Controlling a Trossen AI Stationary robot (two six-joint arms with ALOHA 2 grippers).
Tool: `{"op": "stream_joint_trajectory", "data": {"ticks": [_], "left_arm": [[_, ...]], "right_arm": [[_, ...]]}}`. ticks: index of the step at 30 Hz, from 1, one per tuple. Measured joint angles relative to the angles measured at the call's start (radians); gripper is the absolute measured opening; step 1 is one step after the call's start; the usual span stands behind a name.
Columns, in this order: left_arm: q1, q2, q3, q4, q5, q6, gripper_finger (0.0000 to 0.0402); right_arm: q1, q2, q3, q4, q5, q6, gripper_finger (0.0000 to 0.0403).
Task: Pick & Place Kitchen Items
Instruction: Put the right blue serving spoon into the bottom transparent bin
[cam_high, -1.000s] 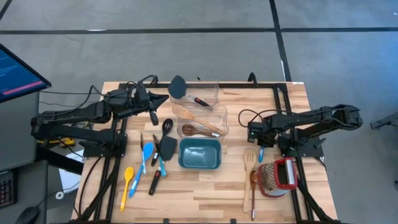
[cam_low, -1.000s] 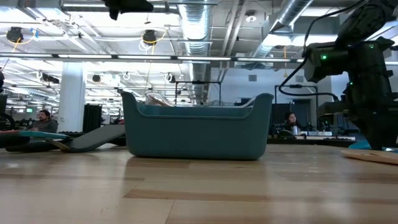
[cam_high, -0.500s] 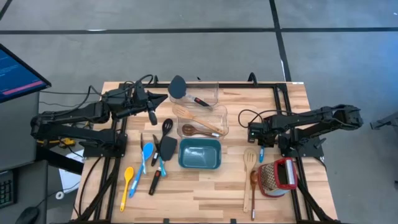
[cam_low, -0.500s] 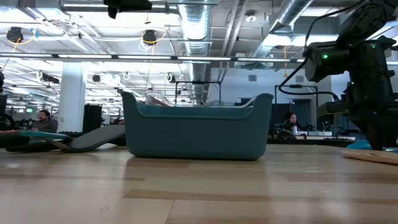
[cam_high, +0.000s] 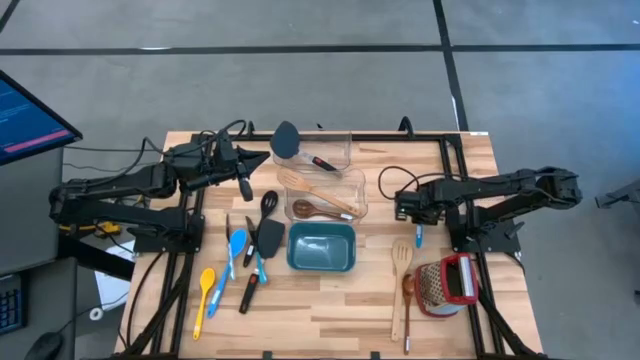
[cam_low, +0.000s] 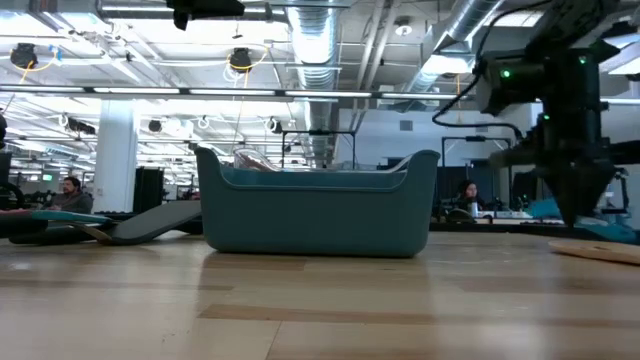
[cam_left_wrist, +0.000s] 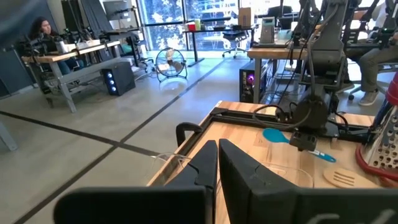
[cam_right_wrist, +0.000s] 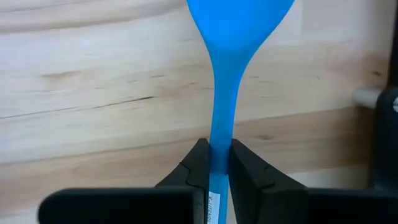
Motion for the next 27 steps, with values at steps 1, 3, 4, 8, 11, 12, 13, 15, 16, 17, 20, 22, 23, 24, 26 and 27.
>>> {"op": "stream_joint_trajectory", "data": {"ticks": [1,3,4,8,11,12,13,15,16,17,20,22,23,24,26,27], "left_arm": [[0.000,0.000,0.000,0.000,0.000,0.000,0.0004],[0.000,0.000,0.000,0.000,0.000,0.000,0.0004],[0.000,0.000,0.000,0.000,0.000,0.000,0.0004],[0.000,0.000,0.000,0.000,0.000,0.000,0.0004],[0.000,0.000,0.000,0.000,0.001,0.000,0.0004],[0.000,0.000,0.000,0.000,0.001,0.000,0.0004],[0.000,0.000,0.000,0.000,0.001,0.000,0.0004],[0.000,0.000,0.000,0.000,0.004,0.000,0.0004],[0.000,0.000,0.000,0.000,0.005,0.000,0.0004],[0.000,0.000,0.000,0.000,0.005,0.000,0.0004],[0.000,0.000,0.000,0.000,0.004,0.000,0.0004],[0.000,0.000,0.000,0.000,0.004,0.000,0.0004],[0.000,0.000,0.000,0.000,0.004,0.000,0.0004],[0.000,0.000,0.000,0.000,0.004,0.000,0.0004],[0.000,0.000,0.000,0.000,0.004,0.000,0.0004],[0.000,0.000,0.000,0.000,0.003,0.000,0.0004]], "right_arm": [[0.000,0.000,0.009,-0.004,0.008,-0.003,0.0027],[0.000,0.000,0.033,-0.017,0.024,-0.012,0.0027],[-0.002,0.000,0.046,-0.029,0.035,-0.014,0.0027],[-0.021,-0.001,0.105,-0.080,0.073,-0.057,0.0027],[-0.039,-0.001,0.168,-0.117,0.115,-0.102,0.0027],[-0.045,-0.001,0.193,-0.128,0.132,-0.118,0.0027],[-0.052,-0.001,0.216,-0.135,0.152,-0.134,0.0027],[-0.066,-0.001,0.265,-0.152,0.184,-0.168,0.0027],[-0.074,-0.001,0.290,-0.158,0.200,-0.187,0.0027],[-0.081,-0.001,0.315,-0.163,0.213,-0.208,0.0027],[-0.100,-0.001,0.390,-0.173,0.261,-0.273,0.0027],[-0.109,-0.001,0.437,-0.172,0.295,-0.318,0.0027],[-0.114,-0.001,0.463,-0.172,0.313,-0.343,0.0027],[-0.118,-0.001,0.487,-0.172,0.330,-0.369,0.0027],[-0.125,0.000,0.534,-0.172,0.363,-0.413,0.0027],[-0.126,0.002,0.558,-0.170,0.379,-0.436,0.0027]]}}
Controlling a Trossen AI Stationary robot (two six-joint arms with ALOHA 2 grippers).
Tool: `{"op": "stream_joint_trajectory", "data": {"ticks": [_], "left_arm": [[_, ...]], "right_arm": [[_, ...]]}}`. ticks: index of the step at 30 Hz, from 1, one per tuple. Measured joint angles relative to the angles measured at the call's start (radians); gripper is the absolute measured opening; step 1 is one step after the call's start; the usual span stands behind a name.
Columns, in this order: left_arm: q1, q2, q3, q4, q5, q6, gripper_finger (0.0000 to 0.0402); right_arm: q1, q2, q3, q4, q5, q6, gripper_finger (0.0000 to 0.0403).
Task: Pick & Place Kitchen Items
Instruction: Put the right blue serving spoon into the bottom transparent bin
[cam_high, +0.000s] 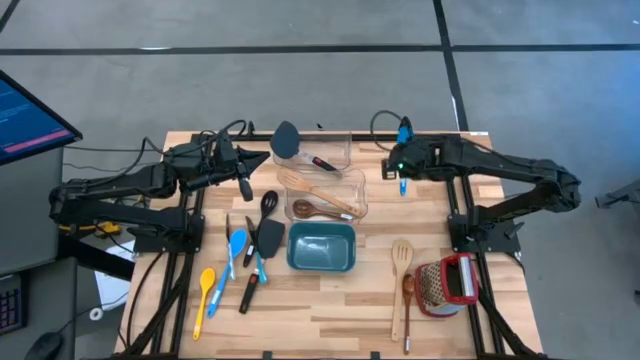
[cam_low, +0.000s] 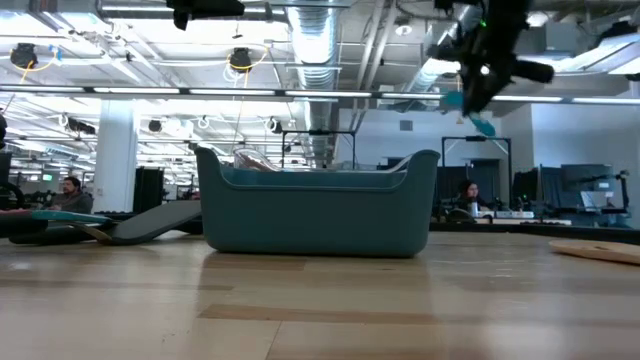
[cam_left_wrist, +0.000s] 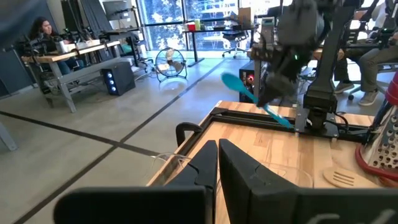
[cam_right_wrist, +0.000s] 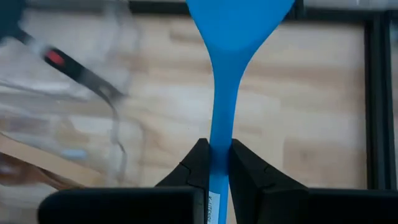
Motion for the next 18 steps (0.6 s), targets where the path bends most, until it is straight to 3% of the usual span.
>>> {"op": "stream_joint_trajectory", "data": {"ticks": [6,18], "left_arm": [[0.000,0.000,0.000,0.000,-0.003,0.000,0.0004],[0.000,0.000,0.000,0.001,-0.004,0.000,0.0004]], "right_arm": [[-0.012,0.004,0.103,0.060,0.067,-0.126,0.0027],[-0.009,0.005,0.135,0.366,0.084,-0.356,0.0027]]}}
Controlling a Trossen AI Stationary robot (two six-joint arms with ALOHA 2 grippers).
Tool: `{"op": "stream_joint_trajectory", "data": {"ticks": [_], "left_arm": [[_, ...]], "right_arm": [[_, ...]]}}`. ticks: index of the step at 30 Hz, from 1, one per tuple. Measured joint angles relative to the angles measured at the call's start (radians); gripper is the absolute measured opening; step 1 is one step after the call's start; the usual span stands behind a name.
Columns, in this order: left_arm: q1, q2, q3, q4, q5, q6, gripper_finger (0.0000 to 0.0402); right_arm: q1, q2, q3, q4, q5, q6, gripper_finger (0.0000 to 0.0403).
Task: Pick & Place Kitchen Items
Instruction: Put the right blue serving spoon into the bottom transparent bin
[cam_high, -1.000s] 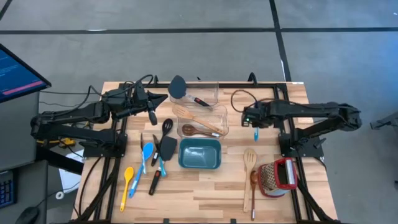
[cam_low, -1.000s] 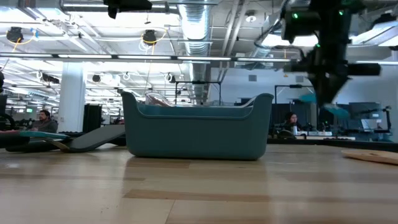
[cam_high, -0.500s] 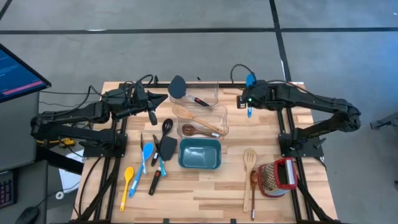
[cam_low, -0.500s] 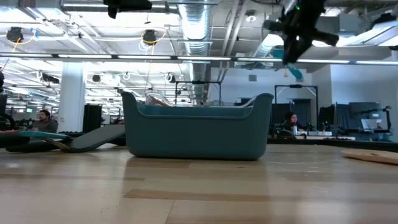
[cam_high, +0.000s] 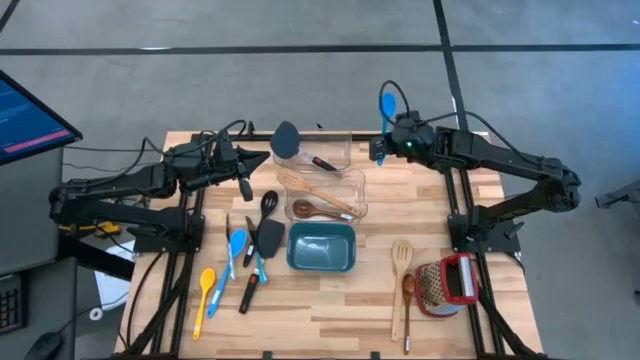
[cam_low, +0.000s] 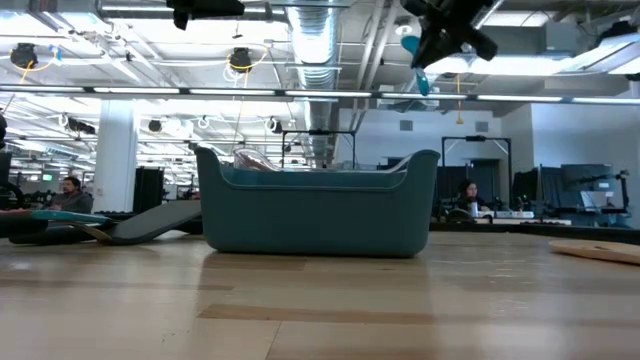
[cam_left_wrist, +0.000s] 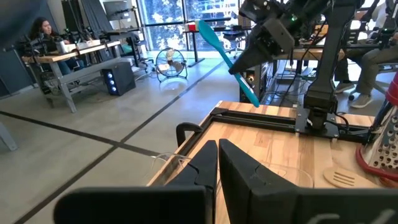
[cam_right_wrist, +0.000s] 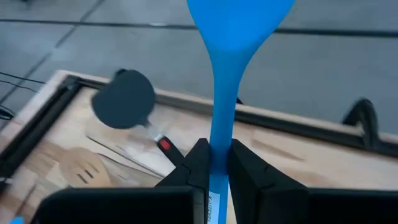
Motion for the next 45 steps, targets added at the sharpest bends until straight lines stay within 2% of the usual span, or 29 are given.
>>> {"op": "stream_joint_trajectory", "data": {"ticks": [8,16,27,34,41,45], "left_arm": [[0.000,0.000,0.000,0.005,0.000,0.000,0.0004],[0.000,0.000,0.000,0.009,0.001,0.000,0.0004],[0.000,0.000,0.000,0.015,0.001,0.003,0.0004],[0.000,0.000,0.000,0.017,0.005,0.003,0.0004],[0.000,0.000,0.000,0.017,0.004,0.003,0.0004],[0.000,0.000,0.000,0.017,0.004,0.003,0.0004]], "right_arm": [[0.010,0.024,0.000,0.154,-0.069,-0.108,0.0027],[0.013,0.171,0.000,0.356,-0.251,-0.205,0.0027],[0.026,0.383,0.223,0.126,-0.322,-0.381,0.0027],[0.057,0.501,0.341,0.027,-0.417,-0.497,0.0026],[0.067,0.590,0.365,-0.048,-0.493,-0.613,0.0026],[0.063,0.634,0.365,-0.096,-0.501,-0.685,0.0026]]}}
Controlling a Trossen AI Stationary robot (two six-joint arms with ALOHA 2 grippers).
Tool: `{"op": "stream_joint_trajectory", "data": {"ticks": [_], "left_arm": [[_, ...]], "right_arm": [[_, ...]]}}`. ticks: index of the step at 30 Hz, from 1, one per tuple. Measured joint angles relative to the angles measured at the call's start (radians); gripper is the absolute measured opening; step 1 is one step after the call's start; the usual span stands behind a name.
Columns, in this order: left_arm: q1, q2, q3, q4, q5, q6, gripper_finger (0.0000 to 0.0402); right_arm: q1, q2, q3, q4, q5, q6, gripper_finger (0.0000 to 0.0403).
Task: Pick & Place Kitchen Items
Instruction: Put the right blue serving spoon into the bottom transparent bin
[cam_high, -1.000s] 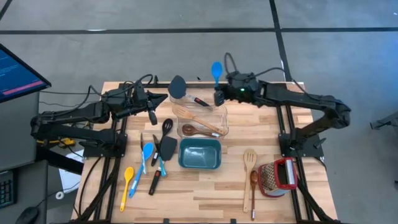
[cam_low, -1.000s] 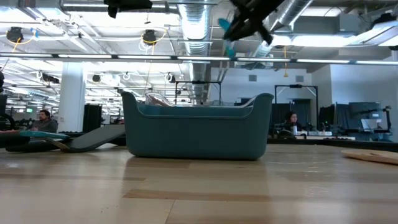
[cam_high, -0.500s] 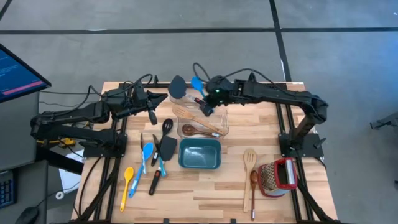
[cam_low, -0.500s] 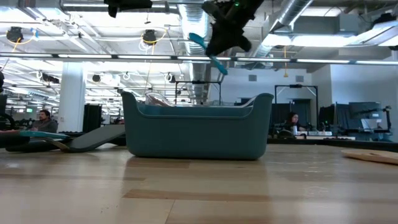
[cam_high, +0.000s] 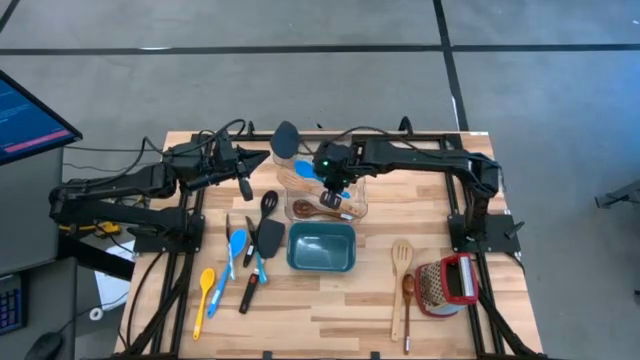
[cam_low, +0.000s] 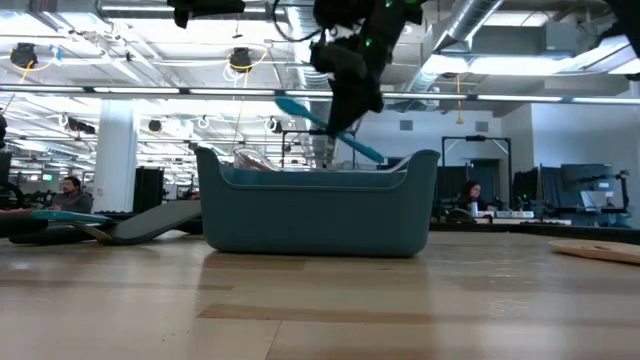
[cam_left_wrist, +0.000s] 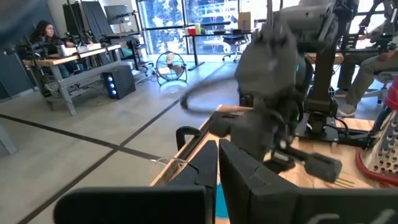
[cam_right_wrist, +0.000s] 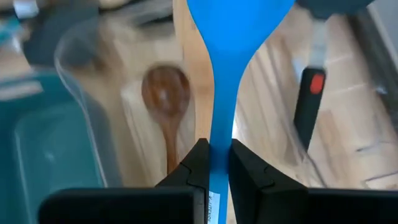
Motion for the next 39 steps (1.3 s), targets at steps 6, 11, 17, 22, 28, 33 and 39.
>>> {"op": "stream_joint_trajectory", "data": {"ticks": [6,11,17,22,28,33,39], "left_arm": [[0.000,0.000,0.000,0.000,-0.004,0.000,0.0004],[0.000,0.000,0.000,0.000,-0.004,0.000,0.0004],[0.000,0.000,0.000,-0.001,-0.004,0.000,0.0004],[0.000,0.000,0.000,-0.001,-0.003,0.000,0.0004],[0.000,0.000,0.000,-0.001,-0.003,0.000,0.0004],[0.000,0.000,0.000,0.000,-0.003,0.000,0.0004],[0.000,0.000,0.000,-0.002,0.001,0.000,0.0004]], "right_arm": [[-0.005,0.041,-0.001,-0.043,-0.071,-0.075,0.0026],[-0.004,0.056,-0.002,-0.068,-0.132,-0.132,0.0026],[-0.013,0.055,-0.010,-0.078,-0.151,-0.178,0.0026],[-0.018,0.055,-0.010,-0.076,-0.154,-0.220,0.0026],[-0.043,0.096,-0.013,-0.111,-0.206,-0.232,0.0026],[-0.044,0.151,-0.013,-0.117,-0.210,-0.255,0.0026],[-0.039,0.197,-0.005,-0.103,-0.242,-0.276,0.0026]]}}
